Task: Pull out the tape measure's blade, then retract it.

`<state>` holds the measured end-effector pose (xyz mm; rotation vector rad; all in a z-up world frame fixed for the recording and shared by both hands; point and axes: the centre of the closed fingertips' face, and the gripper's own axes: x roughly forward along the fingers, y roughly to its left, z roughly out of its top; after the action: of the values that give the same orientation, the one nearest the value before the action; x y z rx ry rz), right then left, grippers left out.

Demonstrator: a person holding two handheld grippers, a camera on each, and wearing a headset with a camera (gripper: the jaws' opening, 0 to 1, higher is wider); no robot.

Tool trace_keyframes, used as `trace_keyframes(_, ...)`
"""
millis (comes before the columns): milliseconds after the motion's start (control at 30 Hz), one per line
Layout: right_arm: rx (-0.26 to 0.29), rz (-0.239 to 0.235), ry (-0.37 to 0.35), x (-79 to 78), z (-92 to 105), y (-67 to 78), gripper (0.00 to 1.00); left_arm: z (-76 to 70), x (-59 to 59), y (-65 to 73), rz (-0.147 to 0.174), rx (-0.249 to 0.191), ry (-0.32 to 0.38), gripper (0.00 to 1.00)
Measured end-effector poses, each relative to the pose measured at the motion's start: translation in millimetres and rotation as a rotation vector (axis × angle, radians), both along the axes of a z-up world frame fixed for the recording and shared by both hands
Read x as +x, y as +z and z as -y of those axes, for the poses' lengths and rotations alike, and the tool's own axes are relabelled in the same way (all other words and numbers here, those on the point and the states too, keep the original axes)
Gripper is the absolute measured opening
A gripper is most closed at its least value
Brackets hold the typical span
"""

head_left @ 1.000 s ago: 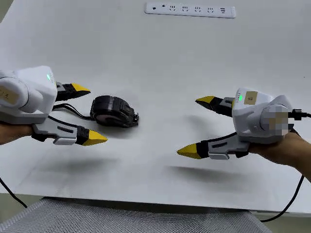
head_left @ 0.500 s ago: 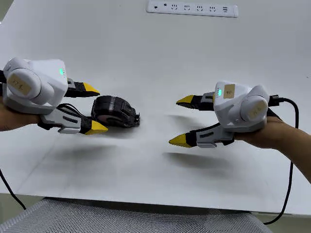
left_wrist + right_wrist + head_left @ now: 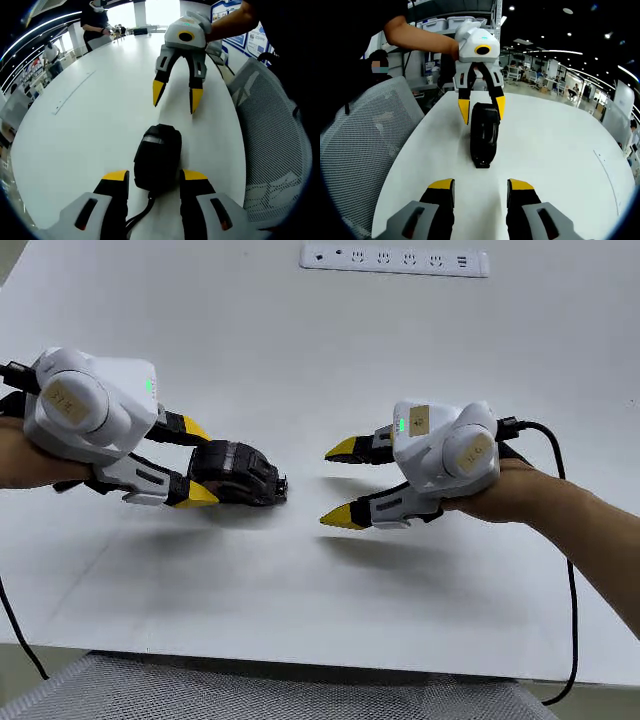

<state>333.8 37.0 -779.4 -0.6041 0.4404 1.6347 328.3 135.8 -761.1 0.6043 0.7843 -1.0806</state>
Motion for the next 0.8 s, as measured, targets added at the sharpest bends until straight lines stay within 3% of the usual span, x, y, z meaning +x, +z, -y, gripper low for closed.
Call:
trace_keyframes(533,-0.029,0.002,0.051,0.1,-27.1,-13.0,0.25,-3.0,-1.3,-8.4,-0.031,0.037,-0.058,0.26)
trace_keyframes(800,-0.045,-0.004,0.045,0.1,-34.8,-19.6,0.21,-4.6,-1.0,-9.0,-0.025,0.034,-0.068,0.25)
